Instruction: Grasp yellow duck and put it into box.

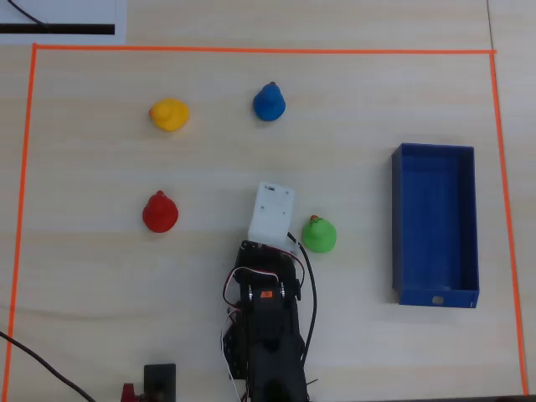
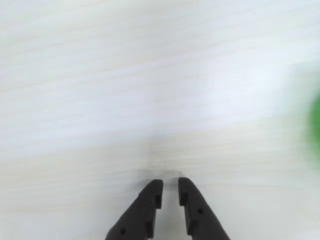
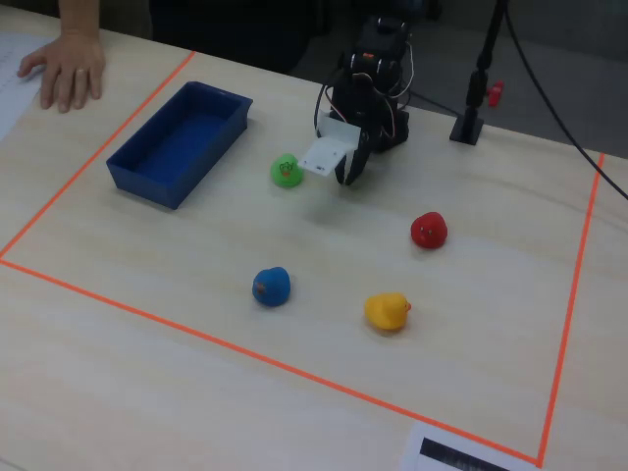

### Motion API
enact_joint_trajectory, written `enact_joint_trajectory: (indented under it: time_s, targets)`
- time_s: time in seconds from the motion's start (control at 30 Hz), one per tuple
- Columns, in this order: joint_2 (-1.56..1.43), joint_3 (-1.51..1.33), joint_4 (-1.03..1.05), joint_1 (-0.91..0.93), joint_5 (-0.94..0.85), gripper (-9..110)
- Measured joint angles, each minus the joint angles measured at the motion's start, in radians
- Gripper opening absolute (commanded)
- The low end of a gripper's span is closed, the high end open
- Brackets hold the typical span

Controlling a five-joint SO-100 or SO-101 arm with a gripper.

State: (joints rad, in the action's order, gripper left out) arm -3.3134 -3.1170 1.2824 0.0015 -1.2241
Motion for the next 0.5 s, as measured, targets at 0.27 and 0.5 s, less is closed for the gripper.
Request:
enact_joint_trajectory:
  time_s: [0.27,0.5]
  targets:
    - [0.000,0.000,0.000,0.000,0.000,0]
    - [0.000,0.000,0.000,0.006,0.000,2]
